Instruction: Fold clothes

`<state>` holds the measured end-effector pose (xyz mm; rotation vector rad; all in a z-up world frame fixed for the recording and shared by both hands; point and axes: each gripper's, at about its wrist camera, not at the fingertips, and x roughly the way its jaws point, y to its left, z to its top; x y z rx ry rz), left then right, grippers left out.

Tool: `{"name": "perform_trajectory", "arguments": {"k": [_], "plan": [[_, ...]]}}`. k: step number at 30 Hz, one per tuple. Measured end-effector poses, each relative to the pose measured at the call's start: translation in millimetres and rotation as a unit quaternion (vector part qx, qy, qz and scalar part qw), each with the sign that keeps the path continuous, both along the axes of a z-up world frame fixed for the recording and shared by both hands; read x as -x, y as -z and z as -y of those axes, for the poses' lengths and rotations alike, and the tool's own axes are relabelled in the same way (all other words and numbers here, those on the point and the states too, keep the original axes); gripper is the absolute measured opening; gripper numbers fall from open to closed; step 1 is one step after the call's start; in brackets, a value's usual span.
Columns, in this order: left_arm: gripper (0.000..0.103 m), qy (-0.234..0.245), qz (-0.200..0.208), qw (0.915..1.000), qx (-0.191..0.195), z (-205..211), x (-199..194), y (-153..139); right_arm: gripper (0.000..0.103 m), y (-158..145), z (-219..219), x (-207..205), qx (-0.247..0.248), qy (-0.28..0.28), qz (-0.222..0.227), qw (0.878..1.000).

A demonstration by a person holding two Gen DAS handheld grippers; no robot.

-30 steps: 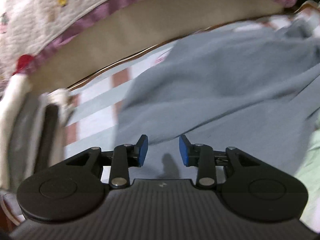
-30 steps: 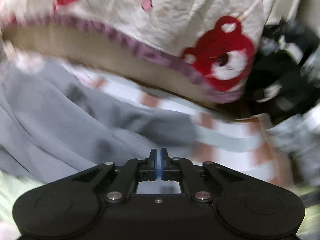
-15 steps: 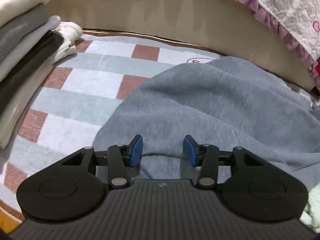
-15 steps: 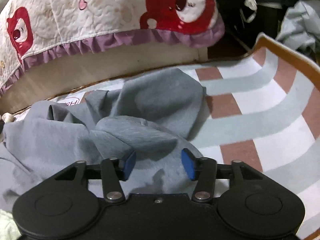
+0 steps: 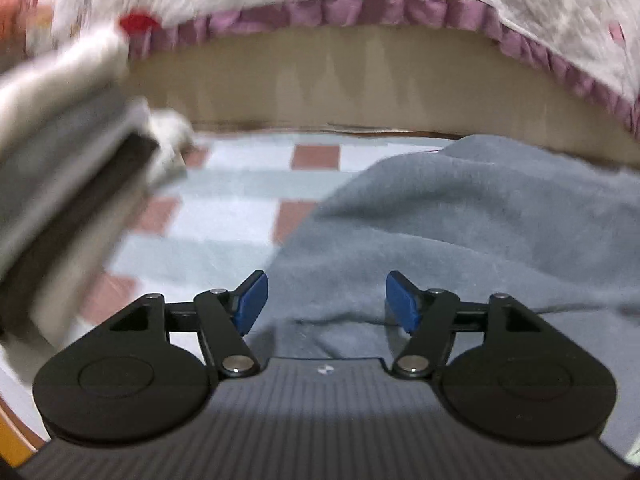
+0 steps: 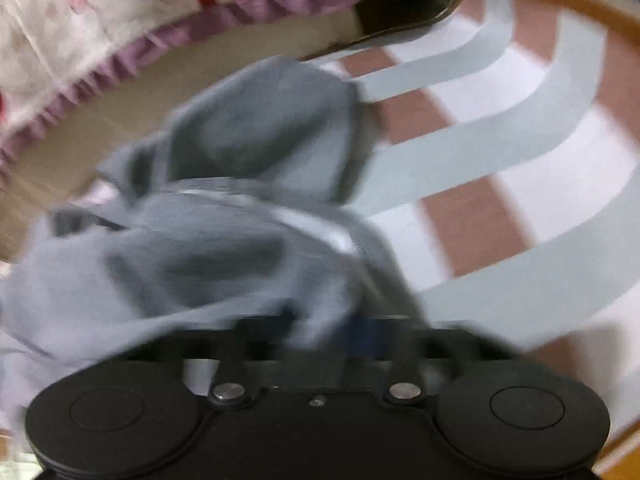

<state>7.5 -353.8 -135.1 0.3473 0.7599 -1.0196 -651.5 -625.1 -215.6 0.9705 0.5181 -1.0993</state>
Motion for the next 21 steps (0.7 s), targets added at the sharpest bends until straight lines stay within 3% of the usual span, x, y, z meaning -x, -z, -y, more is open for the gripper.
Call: {"name": "perform_trajectory", "arguments": {"k": [3, 8, 10, 11, 12, 15, 18, 21], "plan": [[0.072, -0.024, -0.070, 0.9972, 0.007, 1, -14, 17, 0.005, -22, -7, -8, 0.061, -0.018, 0.014, 0.998], [0.075, -0.043, -0.126, 0.9911, 0.006, -2, -22, 37, 0.005, -71, -8, -7, 0.105, 0.000, 0.032, 0.994], [0.071, -0.026, -0.125, 0.9917, 0.008, -1, -22, 36, 0.005, -88, -8, -4, 0.118, 0.011, 0.044, 0.992], [0.044, -0.015, -0.121, 0.9925, 0.008, 0, -21, 36, 0.005, -96, -8, -2, 0.125, 0.017, 0.050, 0.991], [0.005, -0.005, -0.114, 0.9934, 0.007, 2, -20, 35, 0.005, -102, -9, 1, 0.132, 0.024, 0.063, 0.989], [0.006, 0.009, -0.067, 0.9976, 0.016, 1, -13, 25, 0.005, -120, -11, 8, 0.148, 0.048, 0.093, 0.983], [0.006, 0.005, -0.029, 0.9984, 0.049, -10, -4, 3, 0.005, -128, -11, 15, 0.156, 0.057, 0.102, 0.981], [0.005, -0.026, -0.084, 0.9906, 0.105, -30, -17, -22, 0.005, -122, -7, 12, 0.152, 0.058, 0.079, 0.984]]}}
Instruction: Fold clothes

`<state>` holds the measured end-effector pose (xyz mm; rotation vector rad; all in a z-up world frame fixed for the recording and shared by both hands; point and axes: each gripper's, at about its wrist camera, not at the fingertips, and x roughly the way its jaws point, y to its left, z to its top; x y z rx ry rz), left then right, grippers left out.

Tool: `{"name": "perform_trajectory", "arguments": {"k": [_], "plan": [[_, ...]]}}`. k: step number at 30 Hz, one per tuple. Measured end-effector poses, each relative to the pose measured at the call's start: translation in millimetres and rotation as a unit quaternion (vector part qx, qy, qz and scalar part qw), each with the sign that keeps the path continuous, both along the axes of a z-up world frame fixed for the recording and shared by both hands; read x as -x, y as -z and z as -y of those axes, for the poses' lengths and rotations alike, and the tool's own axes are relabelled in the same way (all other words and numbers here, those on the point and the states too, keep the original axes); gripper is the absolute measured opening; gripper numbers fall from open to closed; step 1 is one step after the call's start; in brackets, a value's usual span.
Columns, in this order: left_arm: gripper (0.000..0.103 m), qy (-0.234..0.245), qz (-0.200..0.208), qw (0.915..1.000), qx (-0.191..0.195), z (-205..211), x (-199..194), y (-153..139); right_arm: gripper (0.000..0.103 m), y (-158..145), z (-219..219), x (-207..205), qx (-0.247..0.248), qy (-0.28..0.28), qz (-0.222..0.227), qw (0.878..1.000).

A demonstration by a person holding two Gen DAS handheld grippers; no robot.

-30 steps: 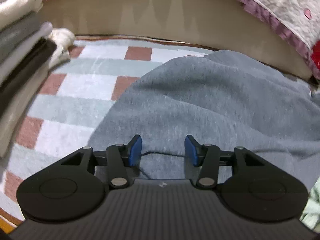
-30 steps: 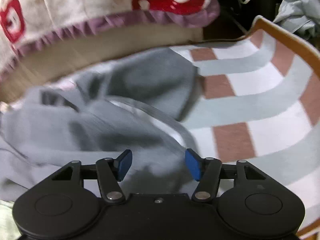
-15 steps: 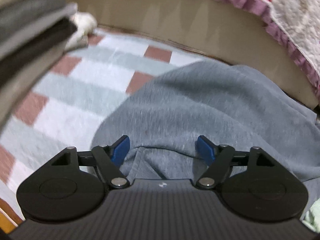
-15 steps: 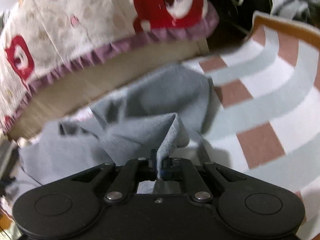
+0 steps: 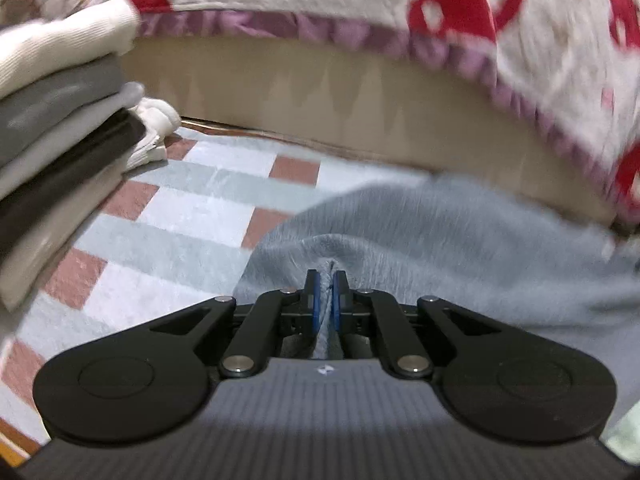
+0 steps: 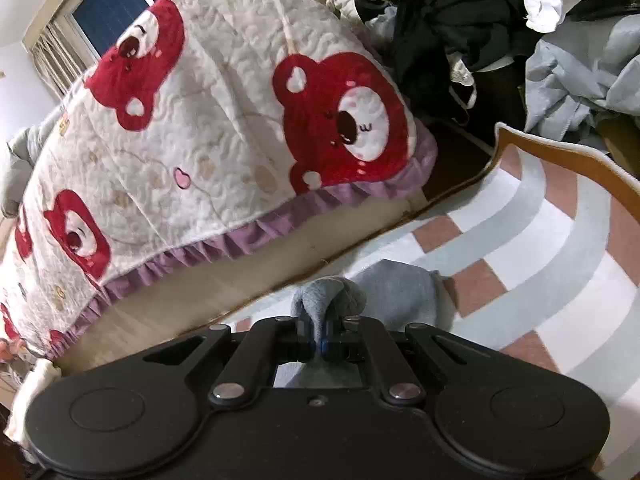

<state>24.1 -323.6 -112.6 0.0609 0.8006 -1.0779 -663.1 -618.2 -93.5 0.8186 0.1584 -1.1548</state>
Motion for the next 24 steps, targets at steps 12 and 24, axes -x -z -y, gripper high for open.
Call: {"name": "perform_trajectory", "arguments": {"k": [12, 24], "plan": [[0.007, 0.015, -0.023, 0.9996, -0.001, -28, 8, 5, 0.005, 67, 3, -19, -0.078, -0.031, -0.161, 0.983], [0.061, 0.024, 0.022, 0.9914, -0.127, -7, 23, 38, 0.060, 96, 10, -16, -0.182, -0.014, -0.188, 0.965]]}}
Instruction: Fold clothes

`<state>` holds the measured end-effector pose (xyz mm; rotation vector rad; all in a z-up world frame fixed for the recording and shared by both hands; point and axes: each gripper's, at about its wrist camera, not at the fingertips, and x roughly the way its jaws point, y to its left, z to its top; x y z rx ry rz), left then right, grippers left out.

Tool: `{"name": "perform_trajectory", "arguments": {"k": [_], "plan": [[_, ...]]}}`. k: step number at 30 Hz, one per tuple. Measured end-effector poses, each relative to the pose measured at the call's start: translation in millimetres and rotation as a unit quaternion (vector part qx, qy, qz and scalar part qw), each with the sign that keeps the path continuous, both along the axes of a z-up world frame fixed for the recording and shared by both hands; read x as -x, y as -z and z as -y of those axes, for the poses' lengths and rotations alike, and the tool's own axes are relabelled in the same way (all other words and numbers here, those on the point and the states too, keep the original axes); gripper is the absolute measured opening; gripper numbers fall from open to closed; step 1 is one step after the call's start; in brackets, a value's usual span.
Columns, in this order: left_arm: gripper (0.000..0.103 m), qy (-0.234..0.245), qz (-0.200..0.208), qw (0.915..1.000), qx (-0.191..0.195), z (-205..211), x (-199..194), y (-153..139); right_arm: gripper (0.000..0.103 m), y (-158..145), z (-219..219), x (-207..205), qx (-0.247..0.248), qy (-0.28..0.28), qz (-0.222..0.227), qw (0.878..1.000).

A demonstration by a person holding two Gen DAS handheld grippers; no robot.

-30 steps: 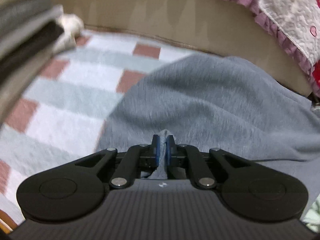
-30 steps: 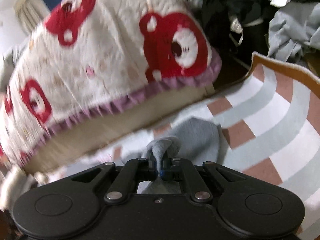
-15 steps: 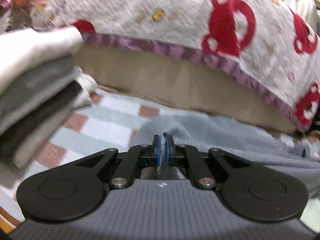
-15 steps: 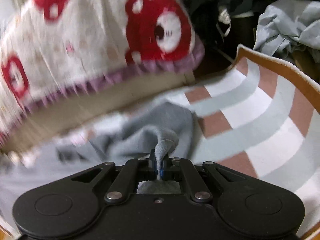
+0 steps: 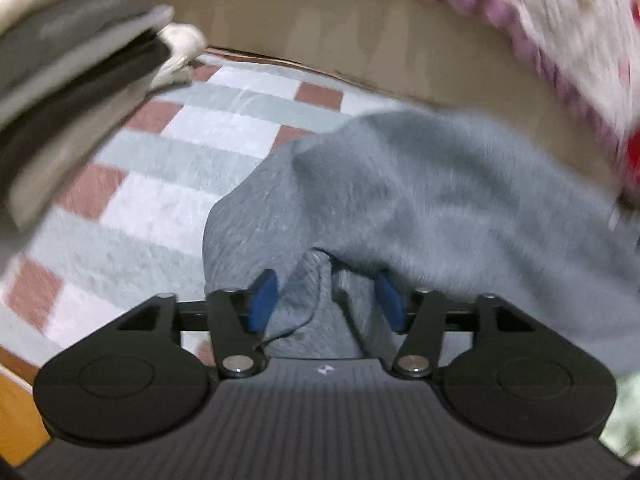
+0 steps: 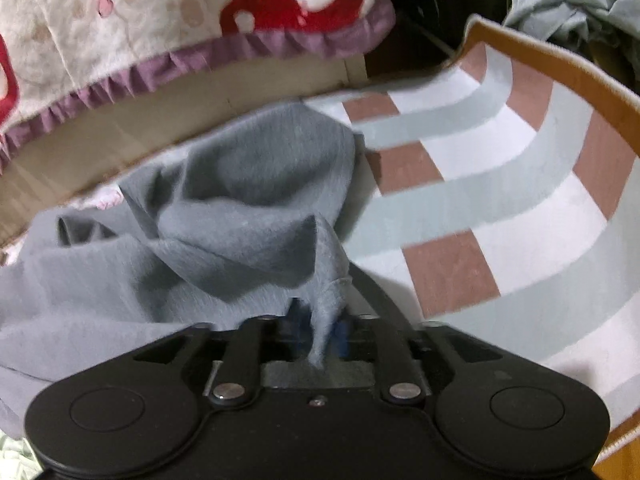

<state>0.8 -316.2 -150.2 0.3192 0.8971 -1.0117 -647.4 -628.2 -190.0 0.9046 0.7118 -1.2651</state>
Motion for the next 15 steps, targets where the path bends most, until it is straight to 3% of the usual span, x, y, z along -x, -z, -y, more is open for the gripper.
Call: {"name": "perform_trajectory", "arguments": {"k": [3, 6, 9, 10, 11, 12, 15], "plan": [[0.070, 0.031, 0.067, 0.9960, -0.049, 12, 18, 7, 0.061, 5, 4, 0, -0.037, 0.053, -0.034, 0.997], [0.078, 0.028, 0.081, 0.9950, -0.052, 13, 21, 6, 0.061, 2, 3, 2, -0.073, 0.052, 0.007, 0.996], [0.077, 0.025, 0.092, 0.9939, -0.055, 13, 23, 5, 0.065, 0, 0, 3, -0.108, 0.043, 0.075, 0.990], [0.071, 0.026, 0.087, 0.9945, -0.053, 11, 21, 3, 0.065, 0, -1, 2, -0.121, 0.036, 0.095, 0.987], [0.051, 0.027, 0.080, 0.9954, -0.046, 8, 19, -1, 0.067, 2, -3, 3, -0.132, 0.034, 0.113, 0.984], [0.042, 0.022, 0.077, 0.9960, -0.040, 5, 16, -4, 0.070, 4, -4, 4, -0.144, 0.034, 0.130, 0.981], [0.032, 0.004, 0.075, 0.9970, -0.021, -2, 7, -11, 0.073, 16, -5, 5, -0.166, 0.042, 0.166, 0.971]]}}
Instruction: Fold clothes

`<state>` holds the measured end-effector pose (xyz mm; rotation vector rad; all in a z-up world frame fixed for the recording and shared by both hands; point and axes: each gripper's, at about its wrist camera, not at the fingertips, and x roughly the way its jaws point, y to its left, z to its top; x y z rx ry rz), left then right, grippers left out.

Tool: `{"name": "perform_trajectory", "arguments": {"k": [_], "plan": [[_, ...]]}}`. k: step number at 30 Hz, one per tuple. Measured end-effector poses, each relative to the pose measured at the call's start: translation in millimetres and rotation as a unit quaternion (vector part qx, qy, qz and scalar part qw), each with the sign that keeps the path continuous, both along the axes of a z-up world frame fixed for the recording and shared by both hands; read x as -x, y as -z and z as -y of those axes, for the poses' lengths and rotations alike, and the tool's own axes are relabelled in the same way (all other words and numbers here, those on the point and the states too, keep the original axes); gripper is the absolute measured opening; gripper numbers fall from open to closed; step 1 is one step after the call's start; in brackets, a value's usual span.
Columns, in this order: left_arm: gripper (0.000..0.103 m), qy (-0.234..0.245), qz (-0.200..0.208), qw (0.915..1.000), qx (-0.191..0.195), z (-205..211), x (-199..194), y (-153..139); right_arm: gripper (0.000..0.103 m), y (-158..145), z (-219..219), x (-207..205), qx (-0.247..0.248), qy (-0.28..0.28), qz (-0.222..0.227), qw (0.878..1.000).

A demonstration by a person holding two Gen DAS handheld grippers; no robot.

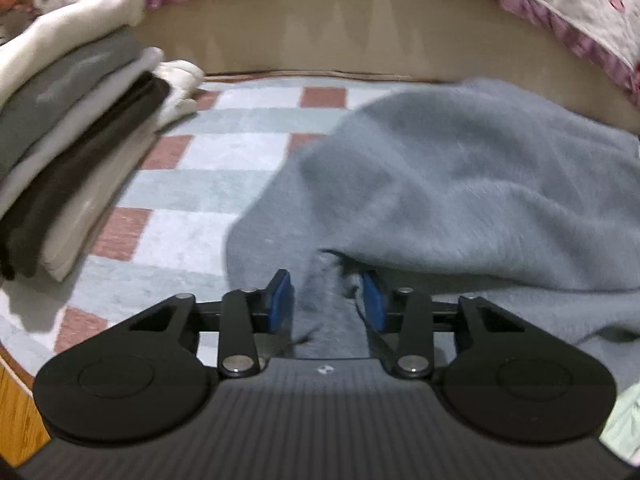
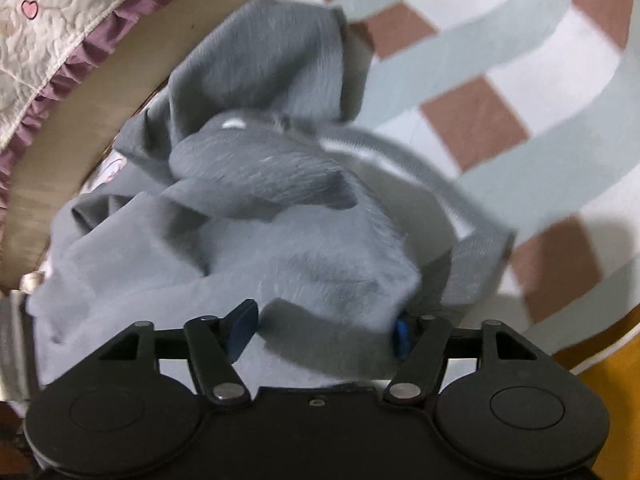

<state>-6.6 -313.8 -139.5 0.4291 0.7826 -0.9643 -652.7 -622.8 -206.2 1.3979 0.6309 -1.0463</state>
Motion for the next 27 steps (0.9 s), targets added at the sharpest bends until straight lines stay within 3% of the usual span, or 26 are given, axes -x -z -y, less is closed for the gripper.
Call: {"name": "perform_trajectory", "arguments": {"k": [2, 4, 5, 6, 7, 9, 11, 12, 16, 17, 18, 20, 24, 26, 27], "plan": [[0.027, -0.009, 0.008, 0.9998, 0.017, -4, -4, -1, 0.073, 7, -1, 0, 0.006, 0.022, 0.001, 1.000], [0.029, -0.010, 0.007, 0.9997, 0.022, -5, -6, 0, 0.069, 12, -5, -6, 0.032, 0.031, -0.012, 0.999], [0.031, -0.005, -0.001, 0.9998, 0.018, -5, -6, 2, 0.048, 14, -7, -9, 0.044, 0.036, -0.018, 0.998], [0.036, 0.001, -0.009, 0.9999, 0.014, -5, -7, 5, 0.019, 13, -9, -18, 0.067, 0.008, -0.050, 0.996], [0.039, 0.006, -0.015, 0.9998, 0.012, -5, -7, 7, 0.013, 9, -11, -29, 0.089, -0.027, -0.084, 0.992], [0.057, 0.002, -0.005, 0.9998, 0.017, -8, -8, 8, 0.008, -4, -17, -49, 0.134, -0.082, -0.133, 0.979], [0.075, -0.009, 0.001, 0.9999, 0.015, -10, -11, 11, 0.008, -31, -18, -55, 0.184, -0.090, -0.118, 0.972], [0.083, -0.007, -0.005, 0.9999, 0.012, -10, -13, 14, 0.007, -47, -18, -50, 0.206, -0.085, -0.084, 0.971], [0.091, 0.002, -0.024, 0.9994, 0.024, -7, -24, 32, 0.007, -103, -18, -23, 0.267, -0.053, 0.068, 0.960], [0.089, -0.010, -0.052, 0.9978, 0.039, -7, -30, 35, 0.007, -109, -18, -18, 0.267, -0.049, 0.095, 0.958], [0.064, -0.021, -0.083, 0.9948, 0.056, -8, -37, 38, 0.007, -110, -18, -14, 0.256, -0.046, 0.116, 0.959], [0.025, -0.036, -0.146, 0.9846, 0.089, -8, -45, 40, 0.007, -105, -18, -10, 0.227, -0.045, 0.132, 0.964], [0.015, -0.021, -0.023, 0.9952, 0.093, 13, -26, 6, 0.007, -70, -24, -23, 0.186, -0.065, 0.007, 0.980], [0.015, -0.015, 0.038, 0.9943, 0.099, 22, -20, -13, 0.006, -53, -24, -32, 0.176, -0.075, -0.043, 0.981], [0.014, -0.016, 0.065, 0.9906, 0.119, 24, -25, -29, 0.006, -60, -19, -39, 0.188, -0.067, -0.054, 0.978]]}}
